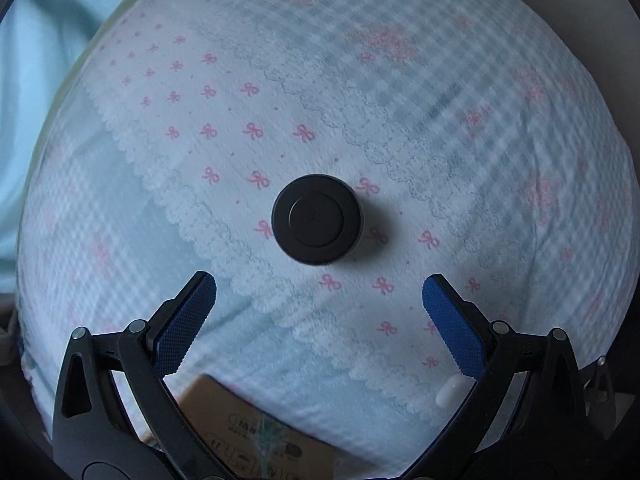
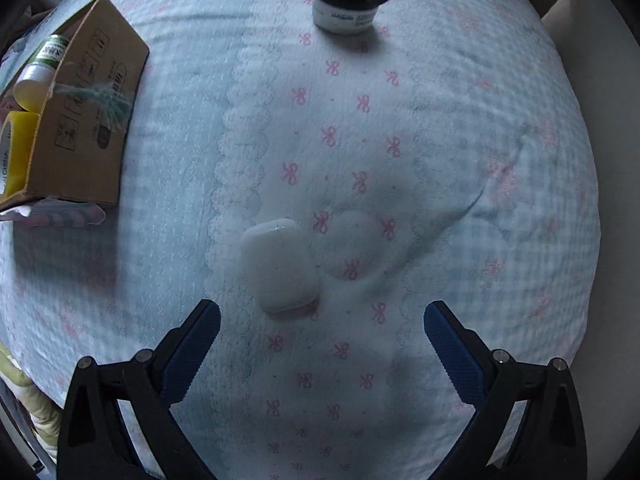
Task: Organize rigid objects
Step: 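Lift both tools away toward the black-capped bottle and white earbud case, then grasp the black-capped bottle with left tool while right tool grasps the earbud case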
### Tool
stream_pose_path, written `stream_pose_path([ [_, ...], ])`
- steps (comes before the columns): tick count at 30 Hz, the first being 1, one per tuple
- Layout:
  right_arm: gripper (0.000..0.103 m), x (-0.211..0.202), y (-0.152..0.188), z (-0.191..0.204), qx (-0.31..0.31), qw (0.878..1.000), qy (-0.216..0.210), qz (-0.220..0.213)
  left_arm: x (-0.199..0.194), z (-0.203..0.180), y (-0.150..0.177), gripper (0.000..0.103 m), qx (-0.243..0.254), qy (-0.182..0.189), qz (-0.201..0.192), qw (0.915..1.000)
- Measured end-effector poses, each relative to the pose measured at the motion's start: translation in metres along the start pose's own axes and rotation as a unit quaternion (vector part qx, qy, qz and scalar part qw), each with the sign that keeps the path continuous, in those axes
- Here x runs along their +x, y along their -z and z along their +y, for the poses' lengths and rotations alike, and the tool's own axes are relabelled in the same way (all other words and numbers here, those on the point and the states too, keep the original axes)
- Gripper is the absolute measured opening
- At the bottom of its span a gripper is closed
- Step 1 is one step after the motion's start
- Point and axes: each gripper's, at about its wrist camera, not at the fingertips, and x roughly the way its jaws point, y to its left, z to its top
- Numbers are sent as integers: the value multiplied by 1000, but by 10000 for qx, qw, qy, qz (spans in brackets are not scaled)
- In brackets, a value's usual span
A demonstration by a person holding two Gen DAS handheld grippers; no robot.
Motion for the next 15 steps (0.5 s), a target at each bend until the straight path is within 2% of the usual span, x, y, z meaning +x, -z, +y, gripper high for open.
stream_pose_path([
  [3, 85, 19, -7, 13, -116, 9996, -164, 179, 17, 2, -7, 101, 30, -26, 92, 9999],
  [5, 83, 30, -10, 19, -137, 9992, -247, 294, 25, 3, -11, 100, 53, -31, 147, 9999],
  [7, 74, 38, -11, 23, -195, 9989, -230, 349, 33, 4, -14, 96, 80, -41, 176, 9998],
  [9, 73, 45, -13, 24, -235, 9986, -259, 385, 41, 5, -17, 95, 80, 10, 230, 9997],
  [12, 72, 52, -15, 21, -240, 9984, -329, 389, 52, 7, -19, 84, 51, 80, 323, 9994],
  [14, 69, 53, -17, 20, -297, 9983, -342, 361, 58, 9, -22, 82, 1, 161, 368, 9992],
  [15, 66, 53, -18, 21, -357, 9982, -336, 347, 60, 10, -23, 74, -17, 184, 385, 9991],
])
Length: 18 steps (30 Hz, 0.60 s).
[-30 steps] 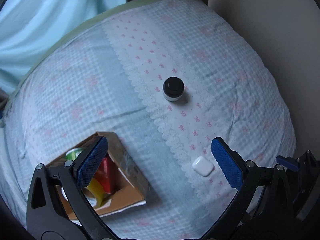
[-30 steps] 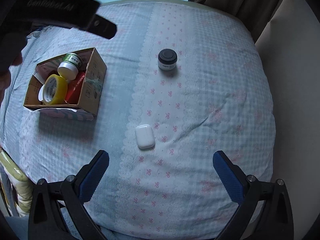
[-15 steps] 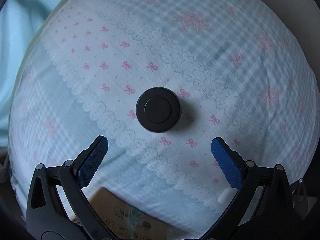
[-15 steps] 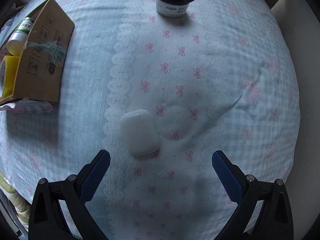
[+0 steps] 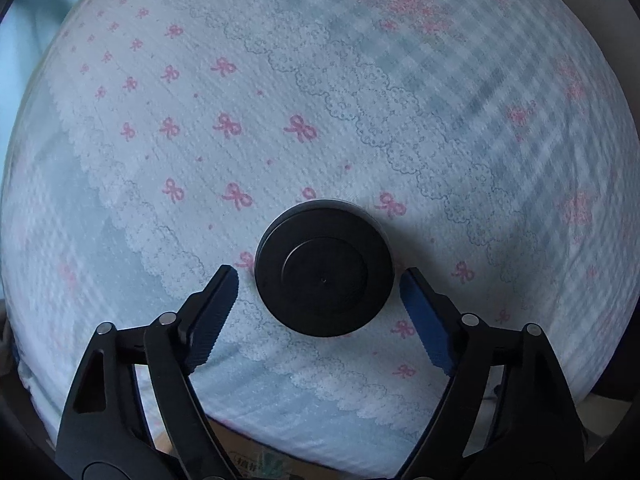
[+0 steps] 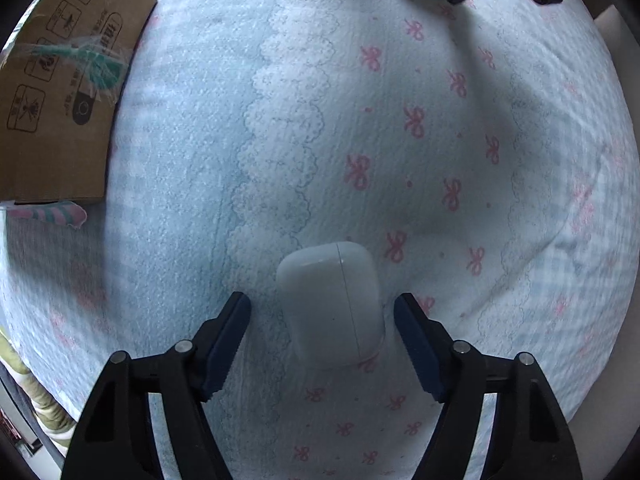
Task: Organize rigid objects
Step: 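Grasp the black-capped bottle with left tool while right tool grasps the earbud case, then carry the black bottle and earbud case into the cardboard box and release both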
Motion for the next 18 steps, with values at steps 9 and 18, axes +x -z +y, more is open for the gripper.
stream_pose_path([
  [9, 44, -6, 1, 4, -208, 9997, 74, -99, 16, 19, -29, 62, -245, 162, -42, 9996],
  [18, 43, -5, 2, 8, -220, 9996, 66, -136, 11, -2, -40, 53, -62, 34, -223, 9997],
])
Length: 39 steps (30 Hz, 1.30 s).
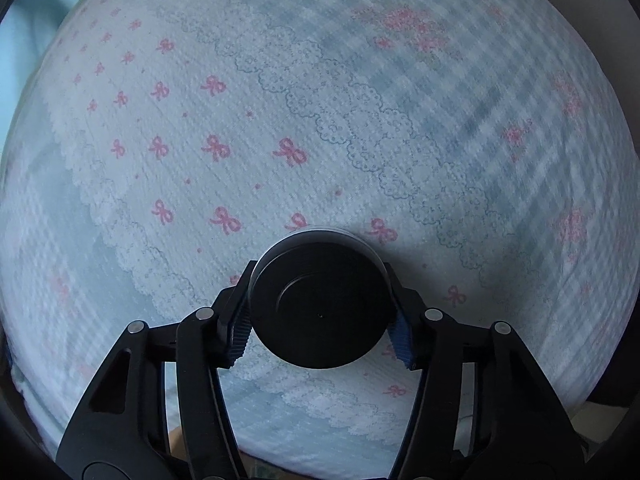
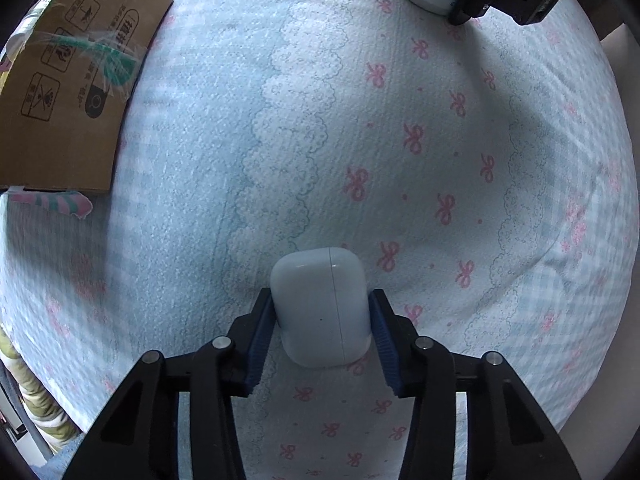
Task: Organize rigid objects
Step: 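Carry the black bottle and earbud case into the cardboard box and release both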
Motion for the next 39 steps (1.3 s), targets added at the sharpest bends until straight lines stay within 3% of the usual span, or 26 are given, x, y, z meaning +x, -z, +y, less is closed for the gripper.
stream_pose_path([
  [6, 43, -8, -2, -10, 66, 9999, -89, -65, -18, -2, 6, 53, -32, -40, -172, 9998],
  [15, 43, -27, 11, -22, 194, 9994, -120, -254, -83, -8, 51, 53, -142, 50, -372, 9992],
  [22, 43, -64, 32, -44, 569, 9960, -253, -645, -139, 9, 103, 53, -799, 251, -614, 9946],
  [31, 43, -151, 55, -67, 789, 9885, -437, -1217, -214, 39, 198, 53, -1889, 302, -1198, 9742],
  [39, 43, -236, 41, -37, 371, 9797, -592, -1879, -284, 68, 315, 53, -2556, -32, -1625, 9530],
])
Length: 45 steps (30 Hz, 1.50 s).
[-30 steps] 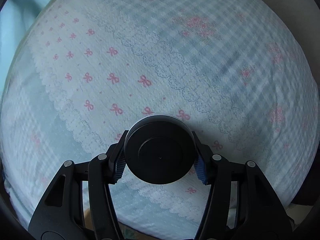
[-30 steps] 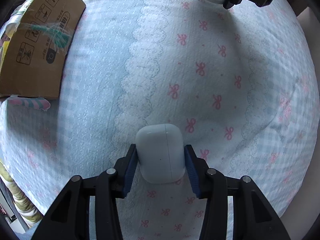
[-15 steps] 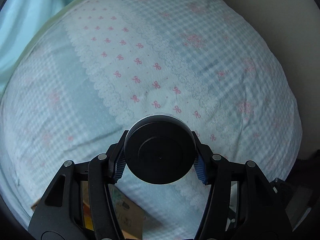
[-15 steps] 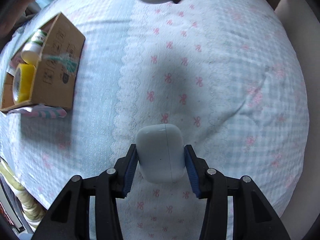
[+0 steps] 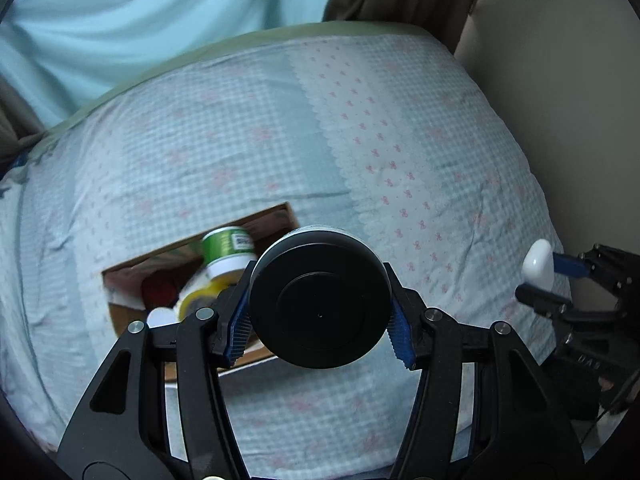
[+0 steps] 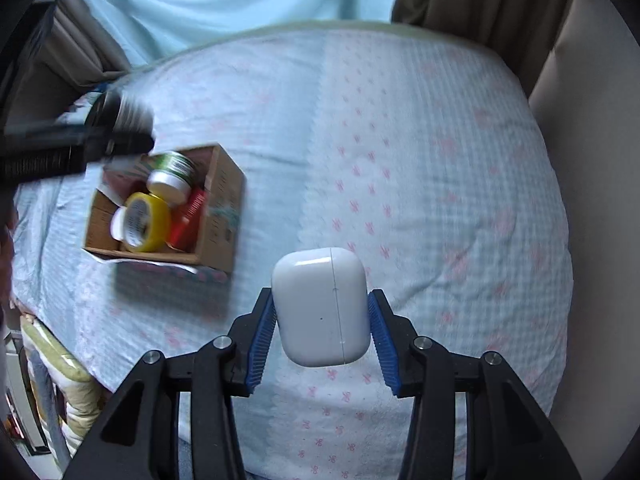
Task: Organize rigid objects
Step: 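Carry the black bottle and earbud case into the cardboard box and release both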
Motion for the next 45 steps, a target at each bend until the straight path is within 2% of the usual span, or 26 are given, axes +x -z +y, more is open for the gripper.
stream_pose_path([
  [5, 43, -35, -23, 37, -136, 9992, -280, -243, -38, 57, 39, 53, -469, -3, -207, 9987],
  [8, 43, -45, -34, 60, 56, 9970, -731, -262, -51, 90, 57, 53, -633, -13, -267, 9976],
  [11, 43, -48, -42, 91, 52, 9962, -836, -243, -56, 123, 73, 53, -679, -20, -262, 9973],
  [18, 43, -19, -59, 162, 480, 9937, -1013, -83, -38, 191, 98, 53, -530, 107, -52, 9985],
  [23, 43, 18, -68, 196, 744, 9932, -894, 105, 5, 230, 106, 53, -434, 243, 344, 9982],
  [27, 43, 52, -74, 210, 1003, 9903, -877, 383, 38, 249, 109, 53, -397, 319, 578, 9970],
  [31, 43, 83, -79, 217, 1074, 9899, -671, 632, 62, 256, 107, 53, -328, 382, 732, 9960],
  [40, 43, 144, -82, 203, 1371, 9837, -408, 1088, 112, 258, 77, 53, -152, 516, 998, 9935],
  [45, 43, 167, -80, 194, 1470, 9806, -311, 1262, 136, 254, 71, 53, -83, 575, 1195, 9911],
])
